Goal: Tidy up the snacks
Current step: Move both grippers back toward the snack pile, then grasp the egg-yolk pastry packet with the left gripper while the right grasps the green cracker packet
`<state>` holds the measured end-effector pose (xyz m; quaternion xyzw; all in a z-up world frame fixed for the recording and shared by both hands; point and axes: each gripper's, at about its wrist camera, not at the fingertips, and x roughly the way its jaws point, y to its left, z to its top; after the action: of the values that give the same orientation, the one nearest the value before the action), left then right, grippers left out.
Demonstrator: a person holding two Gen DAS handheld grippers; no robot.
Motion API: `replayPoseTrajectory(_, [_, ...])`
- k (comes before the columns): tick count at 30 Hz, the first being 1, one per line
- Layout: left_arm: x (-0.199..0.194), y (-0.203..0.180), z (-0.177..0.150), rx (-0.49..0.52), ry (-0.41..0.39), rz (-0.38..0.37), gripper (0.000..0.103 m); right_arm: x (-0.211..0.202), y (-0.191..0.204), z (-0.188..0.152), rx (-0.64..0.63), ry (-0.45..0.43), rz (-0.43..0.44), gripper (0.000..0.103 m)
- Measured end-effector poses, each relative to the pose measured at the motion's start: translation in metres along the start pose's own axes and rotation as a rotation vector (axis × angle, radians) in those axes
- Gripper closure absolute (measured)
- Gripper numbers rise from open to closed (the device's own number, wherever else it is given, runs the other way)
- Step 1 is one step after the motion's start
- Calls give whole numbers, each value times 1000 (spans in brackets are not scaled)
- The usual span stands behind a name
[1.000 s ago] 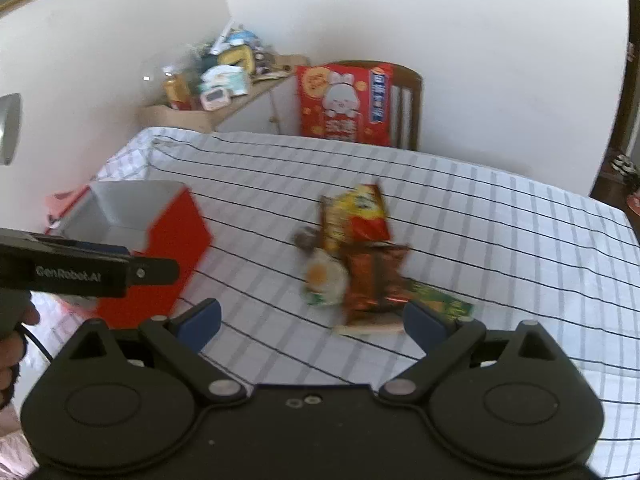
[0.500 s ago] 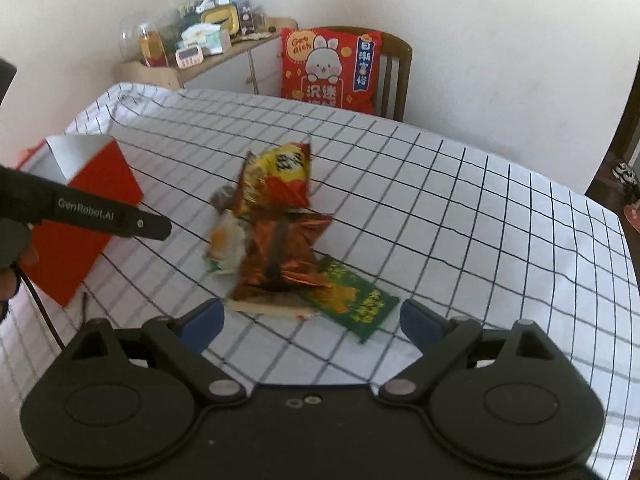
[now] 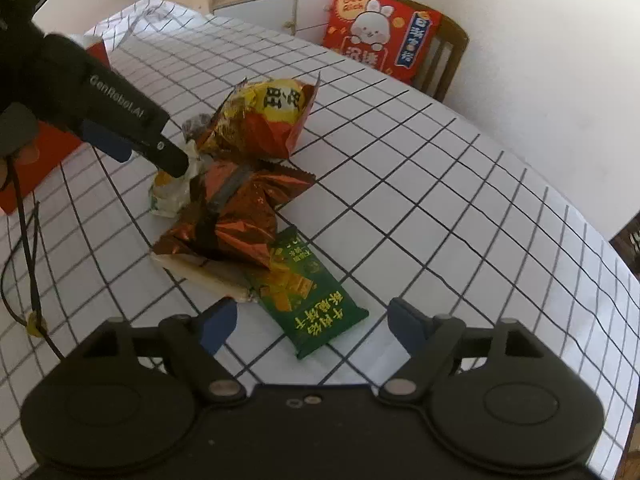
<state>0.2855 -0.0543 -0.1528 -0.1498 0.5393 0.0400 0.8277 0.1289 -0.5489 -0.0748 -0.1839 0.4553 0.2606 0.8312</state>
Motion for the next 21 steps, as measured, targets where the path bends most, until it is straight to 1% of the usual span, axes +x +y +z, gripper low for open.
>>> replayPoseTrajectory(6, [12,0,2,-28,20,-25,31,16,1,1,-58,9,16,30])
replayPoseTrajectory(9, [18,0,3,-45,34,-40,31,21,3,1,-84,3,18,31])
replayPoseTrajectory(13, [23,-1,1,-37,42,-52,32,22,3,1,-72,-15,32,35])
replayPoseTrajectory(14, [23,-2,0,-29,40,-57,33,22,2,1,-64,-16,41,38])
replayPoseTrajectory(15, [24,-4,-1,-22,40,-62,34,21,2,0,-57,-17,45,39])
replayPoseTrajectory(17, [24,-8,-2,-4,40,-69,45,20,2,-2,-45,-20,50,42])
replayPoseTrajectory(18, [24,-9,-5,6,41,-74,49,19,2,-3,-38,-22,51,45])
replayPoseTrajectory(20, [24,-11,-6,20,41,-86,62,16,2,-5,-23,-26,42,51])
replayPoseTrajectory(21, [23,-12,-6,25,40,-87,65,15,3,-6,-12,-26,35,53])
